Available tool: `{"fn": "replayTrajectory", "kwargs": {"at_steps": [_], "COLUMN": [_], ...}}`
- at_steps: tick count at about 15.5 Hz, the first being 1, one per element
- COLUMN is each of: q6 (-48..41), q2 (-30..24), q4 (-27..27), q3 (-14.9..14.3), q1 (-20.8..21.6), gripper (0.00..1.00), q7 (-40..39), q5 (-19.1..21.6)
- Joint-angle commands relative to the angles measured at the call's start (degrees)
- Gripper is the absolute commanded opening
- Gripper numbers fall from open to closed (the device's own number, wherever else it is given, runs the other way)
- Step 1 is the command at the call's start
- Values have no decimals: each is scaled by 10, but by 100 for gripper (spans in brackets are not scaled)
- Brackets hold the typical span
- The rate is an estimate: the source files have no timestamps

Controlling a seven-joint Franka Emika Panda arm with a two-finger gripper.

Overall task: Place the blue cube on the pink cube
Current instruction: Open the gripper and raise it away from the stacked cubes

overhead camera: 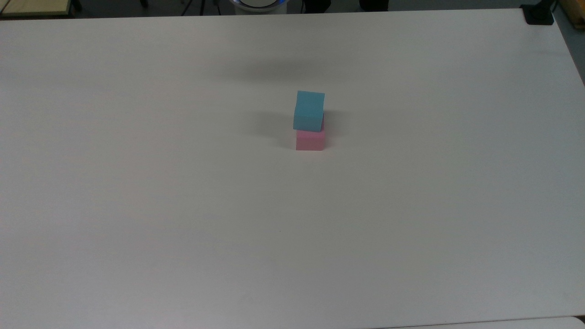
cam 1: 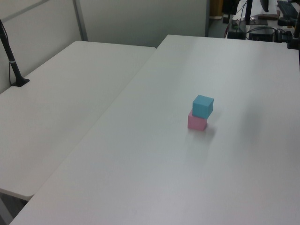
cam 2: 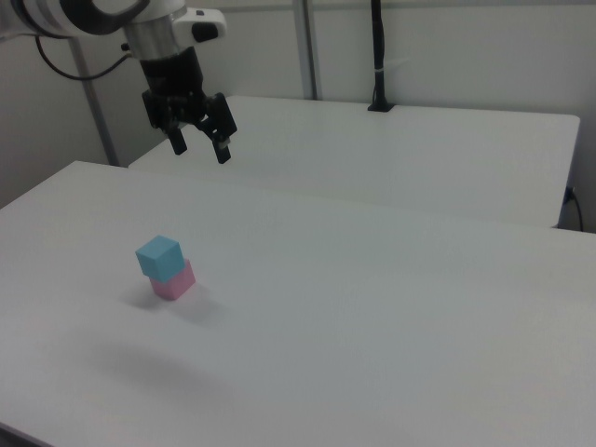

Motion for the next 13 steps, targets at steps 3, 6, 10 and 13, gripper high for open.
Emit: {"fn": "replayTrajectory", "kwargs": {"at_steps": [3,6,10,13], "q6": [11,10,12,13], "q2": [-14,-14,-13,-11], "q4": [-2,-2,-2,-2], "q3": [-48,-50,-51,-51], "q1": [26,23,20,19], "gripper": [100,100,100,100], "q7": [20,-34,-63,-60], "q5": [54,52,52,58]}}
